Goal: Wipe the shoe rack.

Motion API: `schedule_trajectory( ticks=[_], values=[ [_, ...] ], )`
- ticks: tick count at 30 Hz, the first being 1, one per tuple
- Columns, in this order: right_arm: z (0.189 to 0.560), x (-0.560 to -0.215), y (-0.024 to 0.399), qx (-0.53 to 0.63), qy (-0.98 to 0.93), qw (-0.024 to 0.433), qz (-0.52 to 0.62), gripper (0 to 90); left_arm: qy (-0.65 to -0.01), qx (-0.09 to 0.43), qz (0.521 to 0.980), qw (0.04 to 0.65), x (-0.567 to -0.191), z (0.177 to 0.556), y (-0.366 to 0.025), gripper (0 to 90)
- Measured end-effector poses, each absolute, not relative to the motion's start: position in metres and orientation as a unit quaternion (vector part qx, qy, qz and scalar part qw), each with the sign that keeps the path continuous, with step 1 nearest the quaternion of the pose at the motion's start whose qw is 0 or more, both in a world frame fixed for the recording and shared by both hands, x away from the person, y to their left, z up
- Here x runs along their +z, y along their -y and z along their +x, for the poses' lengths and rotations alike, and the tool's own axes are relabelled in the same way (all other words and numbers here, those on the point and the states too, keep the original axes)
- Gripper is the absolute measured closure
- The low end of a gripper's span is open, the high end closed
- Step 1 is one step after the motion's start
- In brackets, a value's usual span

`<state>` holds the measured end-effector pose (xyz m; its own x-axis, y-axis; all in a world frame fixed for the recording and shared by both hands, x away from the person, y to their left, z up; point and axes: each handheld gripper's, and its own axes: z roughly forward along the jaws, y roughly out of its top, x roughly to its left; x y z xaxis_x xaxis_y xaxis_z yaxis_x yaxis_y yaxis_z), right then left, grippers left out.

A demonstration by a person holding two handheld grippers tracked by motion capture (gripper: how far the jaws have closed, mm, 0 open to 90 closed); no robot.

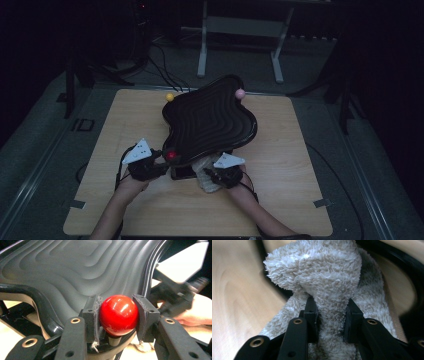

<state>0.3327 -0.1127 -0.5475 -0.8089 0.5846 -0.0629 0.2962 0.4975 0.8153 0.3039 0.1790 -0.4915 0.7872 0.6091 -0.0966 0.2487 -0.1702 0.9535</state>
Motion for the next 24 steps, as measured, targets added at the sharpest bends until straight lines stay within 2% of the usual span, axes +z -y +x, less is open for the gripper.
schedule_trajectory(
  ticks=[2, 3, 7, 11, 14, 20, 24],
  values=[
    [0.331, -0.551, 0.108, 0.435, -0.843, 0.165, 0.269, 69.7, -0.285, 0.156, 0.752, 0.574, -0.491, 0.304, -0.178, 59.3],
    [0.326, -0.553, 0.101, 0.433, -0.848, 0.171, 0.252, 69.7, -0.286, 0.156, 0.751, 0.574, -0.491, 0.304, -0.178, 59.3],
    [0.309, -0.554, 0.071, 0.432, -0.873, 0.147, 0.175, 67.4, -0.287, 0.155, 0.751, 0.574, -0.491, 0.304, -0.179, 59.2],
    [0.313, -0.551, 0.056, 0.439, -0.873, 0.141, 0.161, 51.3, -0.288, 0.151, 0.748, 0.579, -0.492, 0.304, -0.179, 59.3],
    [0.32, -0.553, 0.048, 0.441, -0.871, 0.142, 0.162, 46.1, -0.289, 0.151, 0.749, 0.577, -0.491, 0.304, -0.179, 59.2],
    [0.314, -0.559, 0.046, 0.416, -0.879, 0.185, 0.139, 49.4, -0.289, 0.154, 0.749, 0.576, -0.491, 0.304, -0.179, 59.2],
    [0.315, -0.559, 0.062, 0.411, -0.881, 0.19, 0.137, 51.5, -0.287, 0.154, 0.751, 0.574, -0.491, 0.304, -0.179, 59.2]
  ],
)
